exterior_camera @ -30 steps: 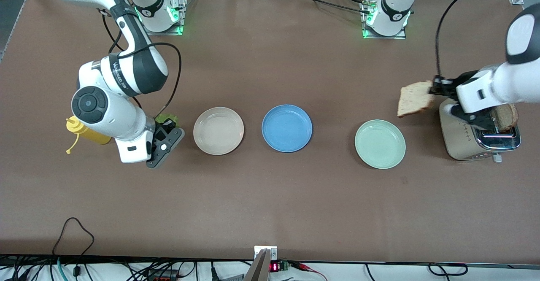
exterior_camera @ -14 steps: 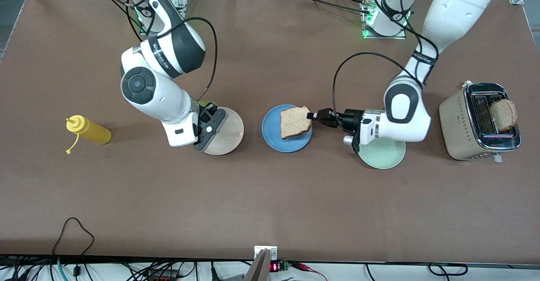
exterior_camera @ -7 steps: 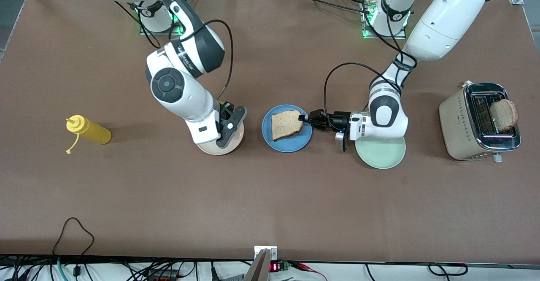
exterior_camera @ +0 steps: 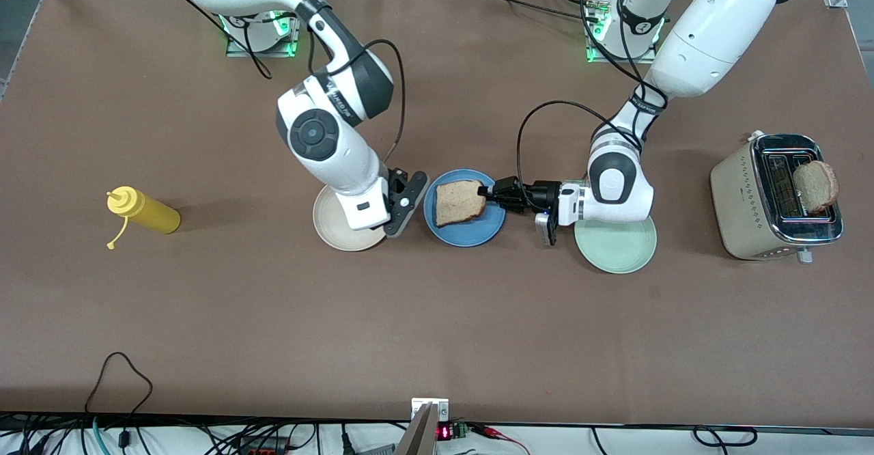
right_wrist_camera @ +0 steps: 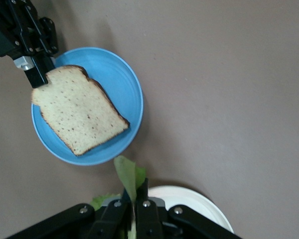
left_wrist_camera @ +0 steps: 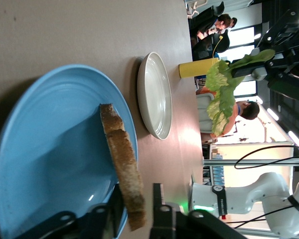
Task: Make sandwich in blue plate with both arms
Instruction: 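Lay the lettuce on the bread with the right gripper while the left withdraws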
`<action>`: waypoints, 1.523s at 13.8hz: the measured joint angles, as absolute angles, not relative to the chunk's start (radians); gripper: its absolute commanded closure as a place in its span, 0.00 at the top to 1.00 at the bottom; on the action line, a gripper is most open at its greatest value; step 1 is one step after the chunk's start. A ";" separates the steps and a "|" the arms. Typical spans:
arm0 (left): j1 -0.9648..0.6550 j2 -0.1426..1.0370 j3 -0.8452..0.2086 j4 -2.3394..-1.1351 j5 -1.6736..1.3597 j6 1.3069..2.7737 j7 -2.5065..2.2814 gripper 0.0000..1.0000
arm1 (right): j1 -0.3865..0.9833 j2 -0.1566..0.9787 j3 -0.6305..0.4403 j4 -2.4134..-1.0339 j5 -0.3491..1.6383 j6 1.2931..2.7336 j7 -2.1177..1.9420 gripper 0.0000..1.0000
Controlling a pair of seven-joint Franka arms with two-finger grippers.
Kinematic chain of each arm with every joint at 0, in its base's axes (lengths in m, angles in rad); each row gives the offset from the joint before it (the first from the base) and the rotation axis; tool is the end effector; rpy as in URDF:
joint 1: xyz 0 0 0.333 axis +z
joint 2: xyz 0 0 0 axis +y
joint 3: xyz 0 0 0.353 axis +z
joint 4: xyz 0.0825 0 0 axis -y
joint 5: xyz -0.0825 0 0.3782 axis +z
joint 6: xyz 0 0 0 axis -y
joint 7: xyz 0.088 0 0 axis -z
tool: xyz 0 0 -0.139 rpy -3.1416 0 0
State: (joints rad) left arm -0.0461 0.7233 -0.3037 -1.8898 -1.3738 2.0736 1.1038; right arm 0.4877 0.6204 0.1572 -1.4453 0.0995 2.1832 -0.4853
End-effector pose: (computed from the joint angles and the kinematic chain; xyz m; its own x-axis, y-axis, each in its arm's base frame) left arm 0.5663 -0.2800 0.1593 0.9691 -0.2068 0.1348 -0.1922 -0.2895 0.9377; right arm 0.6075 0.4367 0.3427 0.5031 0.8443 0.1846 0.8642 -0.4922 -0.1038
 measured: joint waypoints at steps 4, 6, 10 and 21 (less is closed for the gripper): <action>-0.013 0.637 -0.278 -1.873 -1.094 2.076 1.084 1.00 | 0.536 0.664 0.158 -1.446 0.100 2.289 -0.432 0.00; 0.035 0.597 -0.272 -1.876 -0.945 2.033 1.037 1.00 | 0.571 0.693 0.158 -1.446 0.100 2.354 -0.395 0.00; 0.075 0.534 -0.271 -1.872 -0.674 1.959 0.875 1.00 | 0.596 0.745 0.157 -1.446 0.100 2.496 -0.370 0.00; 0.073 0.331 -0.273 -1.560 0.031 1.494 0.223 1.00 | 0.672 0.827 0.148 -1.436 0.093 2.684 -0.247 1.00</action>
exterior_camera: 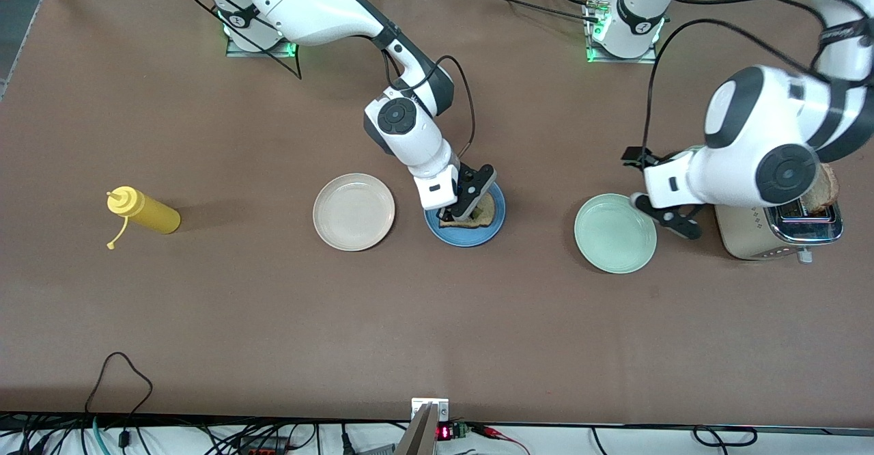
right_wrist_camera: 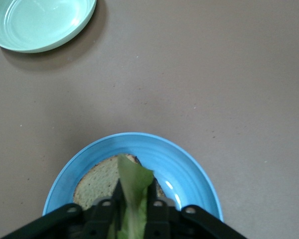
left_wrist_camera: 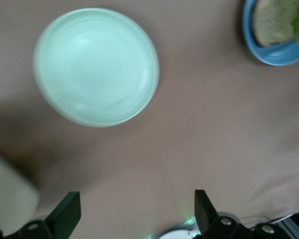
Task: Make sandwich in blue plate with both arms
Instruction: 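Lay the lettuce on the bread with the right gripper while the left withdraws, then move the right gripper back toward the yellow bottle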
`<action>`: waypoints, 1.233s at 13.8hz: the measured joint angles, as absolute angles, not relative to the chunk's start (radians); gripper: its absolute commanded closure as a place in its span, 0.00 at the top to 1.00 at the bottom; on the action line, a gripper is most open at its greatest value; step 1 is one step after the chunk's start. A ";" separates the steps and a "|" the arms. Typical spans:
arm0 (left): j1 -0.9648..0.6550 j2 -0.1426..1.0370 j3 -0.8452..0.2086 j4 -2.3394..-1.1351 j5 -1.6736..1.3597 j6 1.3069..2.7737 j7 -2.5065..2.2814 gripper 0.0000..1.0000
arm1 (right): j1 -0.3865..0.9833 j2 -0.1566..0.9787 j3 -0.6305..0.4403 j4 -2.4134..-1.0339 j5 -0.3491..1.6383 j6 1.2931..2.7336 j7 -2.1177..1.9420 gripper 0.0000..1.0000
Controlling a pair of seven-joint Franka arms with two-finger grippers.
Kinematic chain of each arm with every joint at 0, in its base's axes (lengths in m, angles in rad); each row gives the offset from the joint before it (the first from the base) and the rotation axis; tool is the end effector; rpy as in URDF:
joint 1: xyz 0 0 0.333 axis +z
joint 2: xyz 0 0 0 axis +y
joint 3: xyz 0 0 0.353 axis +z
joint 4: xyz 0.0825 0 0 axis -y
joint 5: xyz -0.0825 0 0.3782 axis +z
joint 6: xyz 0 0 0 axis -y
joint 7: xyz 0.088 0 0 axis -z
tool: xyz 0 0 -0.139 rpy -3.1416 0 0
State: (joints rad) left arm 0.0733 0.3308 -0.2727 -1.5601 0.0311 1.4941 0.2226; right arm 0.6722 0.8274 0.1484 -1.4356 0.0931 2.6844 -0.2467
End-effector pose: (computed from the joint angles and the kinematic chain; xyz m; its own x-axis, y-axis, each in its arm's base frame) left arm 0.5962 -0.0973 0.4433 0.8402 -0.4120 -0.3526 -0.3883 -0.9110 0.1392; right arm 0.5651 0.5622 0.2471 0.5594 0.7078 0.4314 0.8045 -0.5890 -0.0768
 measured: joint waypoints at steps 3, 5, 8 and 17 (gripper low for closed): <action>0.074 0.313 -0.272 -1.432 0.073 1.386 0.183 1.00 | 0.669 0.814 0.132 -1.424 0.066 2.645 -0.247 1.00; 0.074 0.306 -0.270 -1.378 0.076 1.338 0.178 1.00 | 0.668 0.783 0.114 -1.412 0.063 2.549 -0.247 1.00; 0.073 0.306 -0.270 -1.323 0.077 1.289 0.173 1.00 | 0.667 0.681 0.052 -1.405 0.062 2.377 -0.241 1.00; 0.081 0.326 -0.236 -1.258 0.095 1.287 0.016 1.00 | 0.595 0.482 -0.159 -1.417 0.054 2.001 -0.185 1.00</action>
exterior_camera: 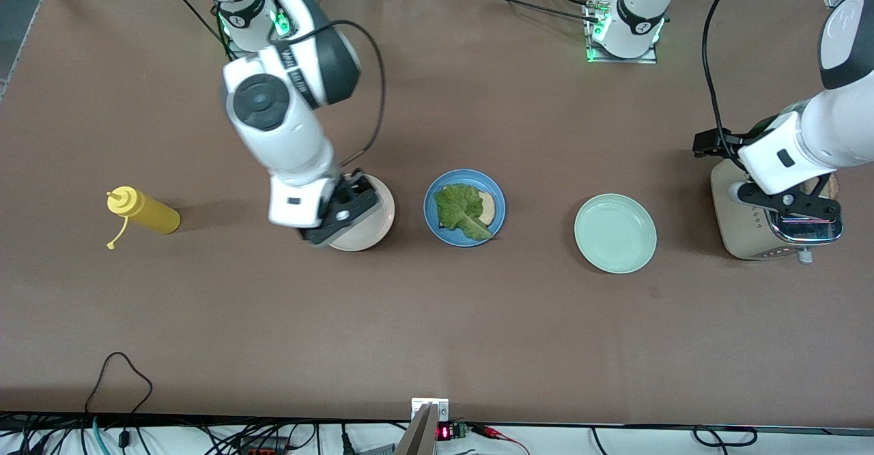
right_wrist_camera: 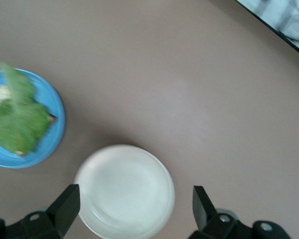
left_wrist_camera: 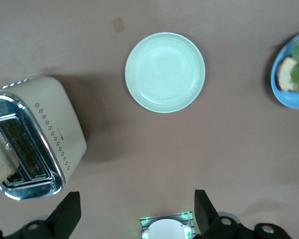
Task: Make sandwich in blue plate with both arms
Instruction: 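Move the right gripper back toward the yellow bottle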
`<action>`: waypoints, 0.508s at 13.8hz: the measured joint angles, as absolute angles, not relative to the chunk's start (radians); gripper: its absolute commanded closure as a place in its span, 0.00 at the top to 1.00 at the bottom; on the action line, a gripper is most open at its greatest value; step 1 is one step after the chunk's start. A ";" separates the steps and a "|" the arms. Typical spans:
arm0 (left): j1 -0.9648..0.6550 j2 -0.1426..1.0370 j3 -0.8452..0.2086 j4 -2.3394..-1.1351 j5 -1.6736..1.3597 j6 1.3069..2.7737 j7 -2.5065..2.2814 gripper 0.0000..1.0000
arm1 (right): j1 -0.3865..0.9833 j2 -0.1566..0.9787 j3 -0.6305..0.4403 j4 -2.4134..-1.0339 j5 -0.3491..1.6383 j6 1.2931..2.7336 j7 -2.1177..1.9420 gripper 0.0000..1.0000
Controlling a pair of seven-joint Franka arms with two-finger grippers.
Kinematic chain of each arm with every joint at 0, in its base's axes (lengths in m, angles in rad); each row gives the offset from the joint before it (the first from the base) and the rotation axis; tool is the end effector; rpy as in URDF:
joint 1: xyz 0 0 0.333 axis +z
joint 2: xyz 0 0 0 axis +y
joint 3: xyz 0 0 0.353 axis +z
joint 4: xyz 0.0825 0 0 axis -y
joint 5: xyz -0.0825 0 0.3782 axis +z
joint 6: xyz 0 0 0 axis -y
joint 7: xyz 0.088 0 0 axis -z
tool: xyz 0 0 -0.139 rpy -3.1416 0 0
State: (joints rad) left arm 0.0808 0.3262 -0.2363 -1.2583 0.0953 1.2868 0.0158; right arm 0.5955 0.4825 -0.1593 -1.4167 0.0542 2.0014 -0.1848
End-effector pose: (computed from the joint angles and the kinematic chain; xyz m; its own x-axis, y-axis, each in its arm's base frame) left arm 0.6103 -0.0554 0.5637 0.9470 -0.1474 -0.2854 -0.1584 -0.9872 -0.0157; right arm 0.6439 0.3283 0.4375 0.8067 0.5821 0.1021 0.5812 -0.8127 0.0417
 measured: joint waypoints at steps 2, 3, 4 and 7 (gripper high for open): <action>0.080 0.326 -0.240 -1.250 0.095 1.287 -0.006 1.00 | 0.584 0.470 -0.229 -1.418 0.053 1.950 -0.185 1.00; 0.080 0.326 -0.242 -1.246 0.095 1.287 -0.011 1.00 | 0.576 0.465 -0.265 -1.420 0.053 1.932 -0.185 1.00; 0.080 0.326 -0.244 -1.244 0.095 1.287 -0.013 1.00 | 0.554 0.459 -0.290 -1.422 0.053 1.915 -0.189 1.00; 0.079 0.326 -0.249 -1.241 0.095 1.287 -0.016 1.00 | 0.451 0.420 -0.304 -1.461 0.060 1.883 -0.364 1.00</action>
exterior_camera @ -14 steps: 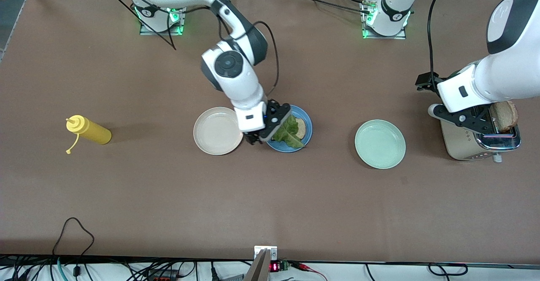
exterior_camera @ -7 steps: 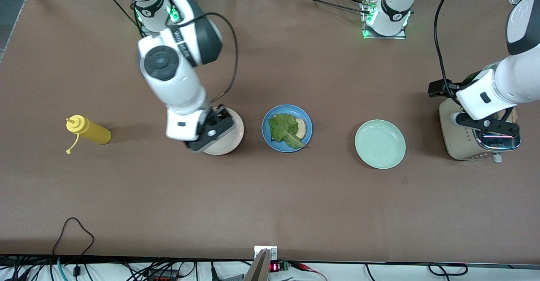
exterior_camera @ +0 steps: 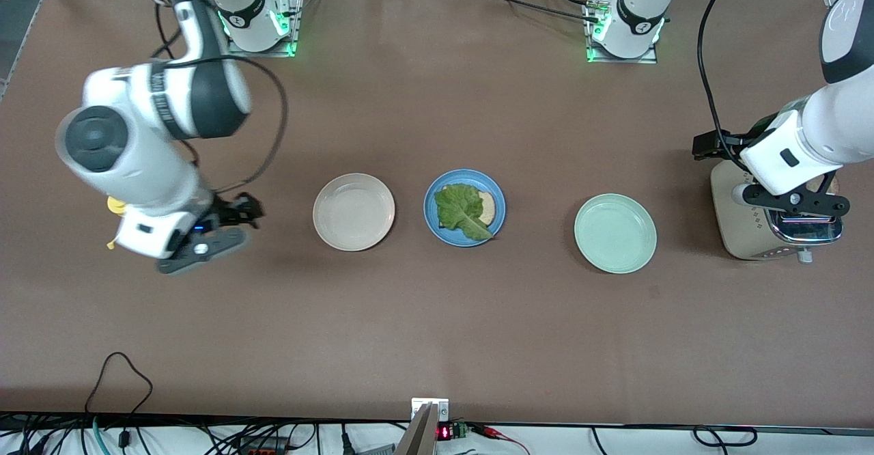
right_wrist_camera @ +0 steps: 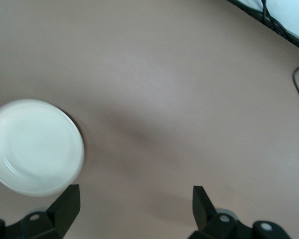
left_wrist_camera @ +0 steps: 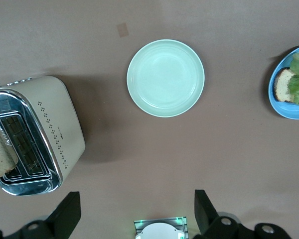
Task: Make sandwich in blue plate with both arms
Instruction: 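Move the right gripper back toward the yellow bottle, then grasp the yellow squeeze bottle with the right gripper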
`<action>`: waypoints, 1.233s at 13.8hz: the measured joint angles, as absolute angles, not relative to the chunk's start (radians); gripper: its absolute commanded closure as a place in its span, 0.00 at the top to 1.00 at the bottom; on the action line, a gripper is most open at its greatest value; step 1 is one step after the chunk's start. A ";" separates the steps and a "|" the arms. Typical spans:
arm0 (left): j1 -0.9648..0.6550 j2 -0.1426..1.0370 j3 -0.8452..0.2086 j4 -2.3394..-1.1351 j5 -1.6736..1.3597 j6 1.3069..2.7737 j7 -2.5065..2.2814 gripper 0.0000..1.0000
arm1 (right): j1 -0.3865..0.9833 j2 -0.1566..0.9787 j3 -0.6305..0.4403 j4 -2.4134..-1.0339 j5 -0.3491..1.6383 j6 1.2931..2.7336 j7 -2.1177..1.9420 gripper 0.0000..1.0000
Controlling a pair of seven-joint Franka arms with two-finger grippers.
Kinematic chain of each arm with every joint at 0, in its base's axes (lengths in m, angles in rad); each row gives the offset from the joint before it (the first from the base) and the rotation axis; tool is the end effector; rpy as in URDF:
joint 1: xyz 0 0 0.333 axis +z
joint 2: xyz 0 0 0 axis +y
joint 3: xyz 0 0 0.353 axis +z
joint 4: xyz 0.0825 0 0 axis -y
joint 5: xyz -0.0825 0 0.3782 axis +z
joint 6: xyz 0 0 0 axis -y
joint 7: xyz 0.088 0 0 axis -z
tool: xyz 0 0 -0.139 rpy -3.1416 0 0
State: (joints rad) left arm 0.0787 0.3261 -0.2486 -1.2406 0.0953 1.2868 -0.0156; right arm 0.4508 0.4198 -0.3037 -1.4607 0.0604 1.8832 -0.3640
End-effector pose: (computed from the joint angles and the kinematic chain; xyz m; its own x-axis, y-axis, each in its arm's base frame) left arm 0.6108 -0.0625 0.5716 0.9549 -0.1300 -0.2670 -0.1405 -0.9899 -0.0205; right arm 0.6770 0.1396 0.4566 0.8682 0.4962 -0.0029 0.4952 -0.8661 0.0677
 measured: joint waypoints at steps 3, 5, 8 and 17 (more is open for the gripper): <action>0.078 0.325 -0.250 -1.231 0.095 1.287 -0.017 1.00 | 0.353 0.356 -0.306 -1.550 0.132 1.879 -0.622 1.00; 0.076 0.319 -0.252 -1.227 0.095 1.286 -0.017 1.00 | 0.281 0.312 -0.307 -1.603 0.220 1.879 -0.812 1.00; 0.072 0.302 -0.257 -1.225 0.094 1.285 -0.017 1.00 | 0.128 0.259 -0.311 -1.684 0.455 1.872 -1.185 1.00; 0.071 0.291 -0.264 -1.224 0.093 1.283 -0.017 1.00 | -0.292 0.369 -0.313 -1.743 0.938 1.571 -2.092 1.00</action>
